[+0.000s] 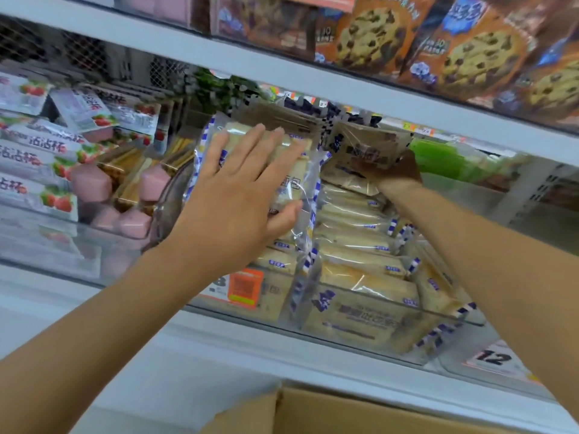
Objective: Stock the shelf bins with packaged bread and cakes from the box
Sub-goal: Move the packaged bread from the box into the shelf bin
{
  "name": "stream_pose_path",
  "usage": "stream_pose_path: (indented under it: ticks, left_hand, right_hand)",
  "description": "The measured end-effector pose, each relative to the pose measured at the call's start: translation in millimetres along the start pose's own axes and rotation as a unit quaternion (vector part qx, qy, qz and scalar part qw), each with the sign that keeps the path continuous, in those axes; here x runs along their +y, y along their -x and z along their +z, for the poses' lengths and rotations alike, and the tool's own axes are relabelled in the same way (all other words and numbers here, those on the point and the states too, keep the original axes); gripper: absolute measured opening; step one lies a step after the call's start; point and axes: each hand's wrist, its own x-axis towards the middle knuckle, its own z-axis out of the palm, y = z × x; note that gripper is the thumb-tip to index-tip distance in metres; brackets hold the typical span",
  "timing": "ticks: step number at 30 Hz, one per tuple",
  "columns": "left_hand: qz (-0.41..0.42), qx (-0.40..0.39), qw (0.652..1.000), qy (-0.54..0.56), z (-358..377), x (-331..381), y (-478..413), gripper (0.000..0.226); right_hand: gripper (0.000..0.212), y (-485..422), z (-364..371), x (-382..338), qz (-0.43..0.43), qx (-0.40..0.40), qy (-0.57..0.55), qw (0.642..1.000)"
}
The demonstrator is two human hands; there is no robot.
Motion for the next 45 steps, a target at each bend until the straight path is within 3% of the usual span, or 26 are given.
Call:
stream_pose_path:
  ticks: [2,4,7,11,13,18,23,27,33,38,42,45]
  left_hand:
    - [-0.001,0.002,1.0,0.003,-1,-1,0,0.067]
    - [-0.003,0.005,1.0,0.003,-1,-3,0,0.067]
    - [-0.002,0.002,1.0,0.003,-1,-2,1,0.067]
    - [-0.001,0.001,1.0,0.005,-1,-2,1,0.067]
    - [-0.001,0.001,1.0,0.006,-1,-2,1,0.067]
    - [-0.001,0.003,1.0,0.004,0,-2,2,0.067]
    - [-0.002,0.003,1.0,0.008,0,-2,2,0.067]
    - [-0.001,0.006,1.0,0.008,1,-1,2,0.067]
    - [-0.003,0.008,1.0,0.006,0,-1,2,0.067]
    - [-0.002,0.004,1.0,0.012,0,-1,2,0.067]
    - [-0.001,0.007,1.0,0.014,0,-2,2,0.067]
    - [0.003,0.007,1.0,0.015,1,-3,2,0.066]
  right_hand:
    - [0.134,1,-6,-4,0.021,0.017,0.055,0.998]
    - [0.133,7,-11,-4,-0.013,0.029,0.051,0.998]
    - [0.116,21,-10,1,-0.1,-0.009,0.077,0.992]
    - [0.082,22,-10,-1,-0.15,-0.019,0.136,0.979]
    - [0.085,20,-11,-1,-0.161,-0.006,0.169,0.972]
    - [0.107,28,-6,-2,-0.189,-0.049,0.366,0.91]
    - [0.103,17,-15,-12,-0.229,-0.058,0.466,0.853]
    - [0.104,14,-16,-10,-0.245,-0.086,0.481,0.837]
    - [0.087,11,-14,-7,-0.374,-0.103,0.413,0.824]
    - [0.085,9,-14,-3,-0.367,-0.098,0.414,0.827]
    - [0.079,18,-13,-5,-0.369,-0.065,0.342,0.862]
    - [0.072,17,-9,-6,-0.384,-0.062,0.365,0.846]
